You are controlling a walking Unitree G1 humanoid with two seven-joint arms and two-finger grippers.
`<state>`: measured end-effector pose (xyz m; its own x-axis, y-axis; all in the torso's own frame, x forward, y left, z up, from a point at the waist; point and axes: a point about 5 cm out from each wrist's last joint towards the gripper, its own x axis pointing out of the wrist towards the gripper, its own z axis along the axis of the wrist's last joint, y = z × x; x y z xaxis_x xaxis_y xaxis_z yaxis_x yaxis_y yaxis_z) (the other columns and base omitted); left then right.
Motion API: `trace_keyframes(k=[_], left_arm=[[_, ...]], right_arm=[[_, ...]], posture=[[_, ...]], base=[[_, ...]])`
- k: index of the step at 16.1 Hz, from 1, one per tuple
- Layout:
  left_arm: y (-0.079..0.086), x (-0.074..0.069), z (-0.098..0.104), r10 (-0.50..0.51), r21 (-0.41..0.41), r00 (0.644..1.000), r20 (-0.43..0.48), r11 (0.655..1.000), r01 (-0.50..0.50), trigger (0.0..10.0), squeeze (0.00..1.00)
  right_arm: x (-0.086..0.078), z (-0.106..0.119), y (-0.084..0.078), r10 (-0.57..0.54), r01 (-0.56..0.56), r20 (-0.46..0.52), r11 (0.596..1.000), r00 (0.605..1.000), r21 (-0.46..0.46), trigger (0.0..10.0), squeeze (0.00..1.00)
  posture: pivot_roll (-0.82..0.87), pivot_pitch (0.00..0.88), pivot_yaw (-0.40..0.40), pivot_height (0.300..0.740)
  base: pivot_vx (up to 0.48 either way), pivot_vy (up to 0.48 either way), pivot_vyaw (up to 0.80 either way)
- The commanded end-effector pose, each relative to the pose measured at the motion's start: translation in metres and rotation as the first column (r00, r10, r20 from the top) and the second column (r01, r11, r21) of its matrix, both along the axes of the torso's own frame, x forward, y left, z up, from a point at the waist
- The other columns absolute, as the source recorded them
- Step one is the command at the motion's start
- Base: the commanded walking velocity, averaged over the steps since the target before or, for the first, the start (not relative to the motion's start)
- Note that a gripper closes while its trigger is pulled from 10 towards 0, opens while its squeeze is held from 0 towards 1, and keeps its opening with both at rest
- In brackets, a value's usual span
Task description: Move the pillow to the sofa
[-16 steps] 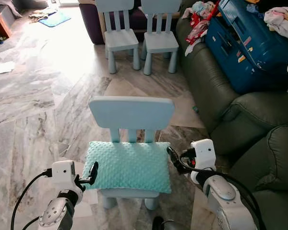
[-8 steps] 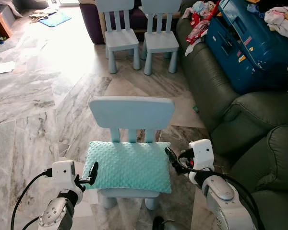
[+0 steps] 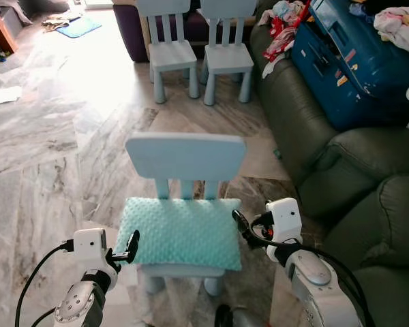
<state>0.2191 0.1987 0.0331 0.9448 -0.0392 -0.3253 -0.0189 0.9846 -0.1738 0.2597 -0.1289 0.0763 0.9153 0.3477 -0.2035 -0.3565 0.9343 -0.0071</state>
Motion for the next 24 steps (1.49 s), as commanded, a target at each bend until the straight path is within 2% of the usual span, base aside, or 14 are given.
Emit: trace_keyframes(k=[1,8,20,24], left_arm=[[0.002,-0.004,-0.001,0.000,0.007,1.000,-0.009,1.000,0.000,10.0,0.00],[0.000,-0.004,-0.002,0.001,0.007,1.000,-0.013,1.000,-0.001,10.0,0.00],[0.004,-0.004,-0.002,0.017,0.037,1.000,-0.014,0.999,-0.016,10.0,0.00],[0.015,-0.003,0.000,0.078,0.105,0.997,-0.006,0.991,-0.077,10.0,0.00]], right_arm=[[-0.002,0.001,0.000,0.003,-0.003,0.003,1.000,1.000,-0.004,10.0,0.00],[-0.001,0.000,0.003,0.011,-0.011,0.001,1.000,1.000,-0.003,10.0,0.00],[0.000,-0.003,0.005,0.020,-0.020,0.005,1.000,1.000,-0.013,10.0,0.00],[0.001,-0.003,0.007,0.030,-0.030,0.015,0.999,0.999,-0.019,10.0,0.00]], posture=[[-0.10,0.192,-0.038,0.665],[-0.10,0.197,-0.039,0.610],[-0.10,0.200,-0.037,0.451],[-0.10,0.202,-0.039,0.392]], base=[[0.000,0.000,0.00],[0.000,0.000,0.00],[0.000,0.000,0.00],[0.000,0.000,0.00]])
